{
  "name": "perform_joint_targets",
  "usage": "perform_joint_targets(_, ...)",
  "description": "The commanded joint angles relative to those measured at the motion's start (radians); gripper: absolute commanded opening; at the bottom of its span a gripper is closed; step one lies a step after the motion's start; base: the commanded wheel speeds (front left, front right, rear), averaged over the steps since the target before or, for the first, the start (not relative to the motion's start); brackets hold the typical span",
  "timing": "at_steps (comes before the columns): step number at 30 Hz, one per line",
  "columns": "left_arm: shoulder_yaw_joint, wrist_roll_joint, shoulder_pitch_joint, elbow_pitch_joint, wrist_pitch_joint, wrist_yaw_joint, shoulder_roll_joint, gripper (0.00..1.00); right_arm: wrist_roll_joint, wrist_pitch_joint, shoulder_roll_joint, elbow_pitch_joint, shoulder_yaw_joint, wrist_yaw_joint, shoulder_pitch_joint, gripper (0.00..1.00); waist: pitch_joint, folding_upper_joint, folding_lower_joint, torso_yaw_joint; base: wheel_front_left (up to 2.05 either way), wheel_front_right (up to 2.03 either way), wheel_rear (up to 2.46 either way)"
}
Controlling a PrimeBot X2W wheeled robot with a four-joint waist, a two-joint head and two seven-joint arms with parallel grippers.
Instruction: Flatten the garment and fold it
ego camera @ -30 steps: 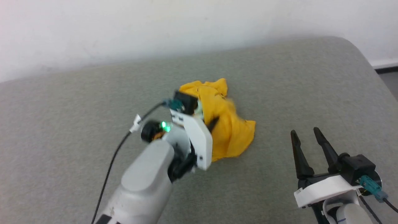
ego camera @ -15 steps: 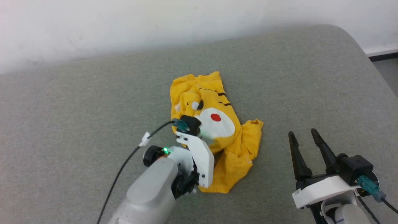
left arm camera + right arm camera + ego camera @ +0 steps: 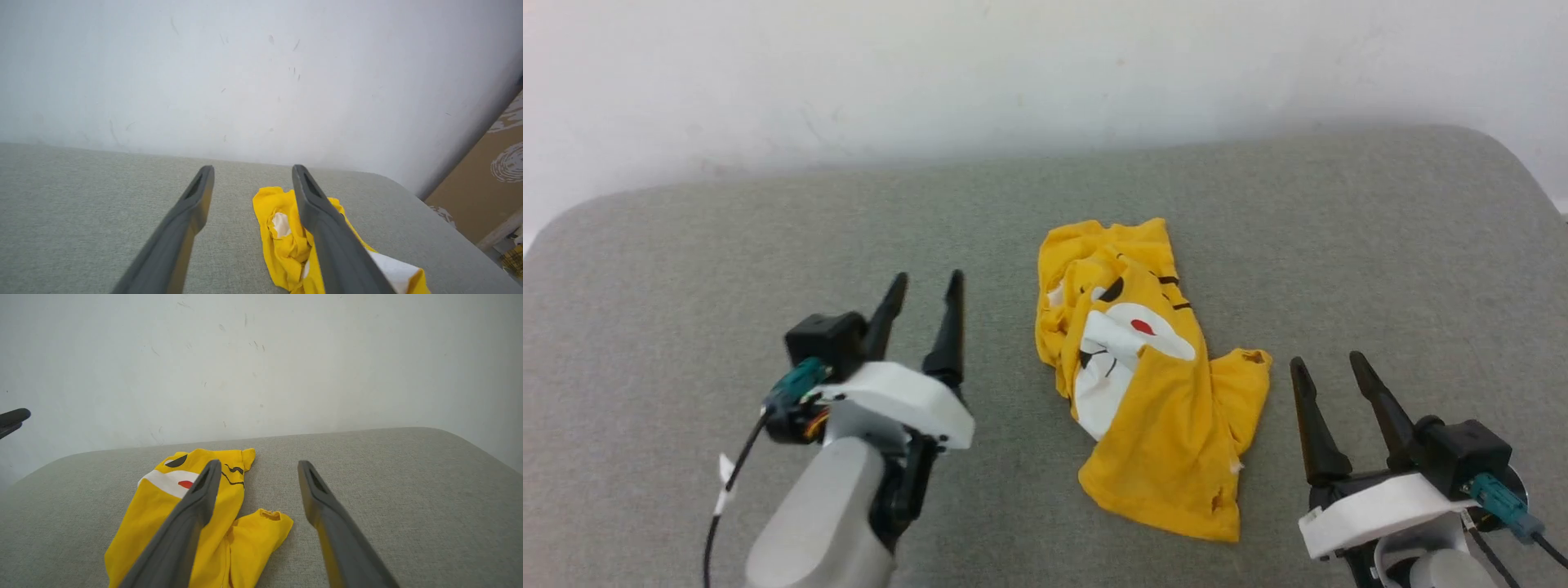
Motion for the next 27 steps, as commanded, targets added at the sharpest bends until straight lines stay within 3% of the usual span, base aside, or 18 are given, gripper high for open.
perform_joint_targets(1,0.021,0.019,0.036,-0.029,-0.008,0.009,0.01,1.0,-0.008,0.002,0.002,-0.005,-0.002,-0.002,0.011,1.0,-0.014,-0.0001,0.0,0.025,0.0,0.0,0.0)
perform_joint_targets(6,0.168,0.134,0.177,-0.229,-0.011,0.019,0.001,1.0,-0.012,0.013,0.002,-0.02,-0.012,-0.002,0.011,1.0,-0.009,-0.0001,0.0,0.058,0.0,0.0,0.0)
perform_joint_targets(13,0.308,0.266,0.311,-0.392,-0.011,-0.029,-0.076,1.0,-0.03,0.051,0.002,0.009,-0.06,-0.002,-0.098,1.0,0.044,-0.0001,0.0,0.124,0.0,0.0,0.0)
perform_joint_targets(20,0.343,0.295,0.292,-0.426,-0.011,-0.058,-0.102,1.0,-0.108,0.174,0.001,0.183,-0.113,-0.002,-0.351,1.0,0.142,-0.0001,0.0,0.208,0.0,0.0,0.0)
perform_joint_targets(27,0.295,0.234,0.25,-0.452,-0.011,-0.033,-0.103,1.0,-0.135,0.353,-0.039,0.434,-0.157,-0.002,-0.591,1.0,0.232,-0.0001,0.0,0.284,0.0,0.0,0.0)
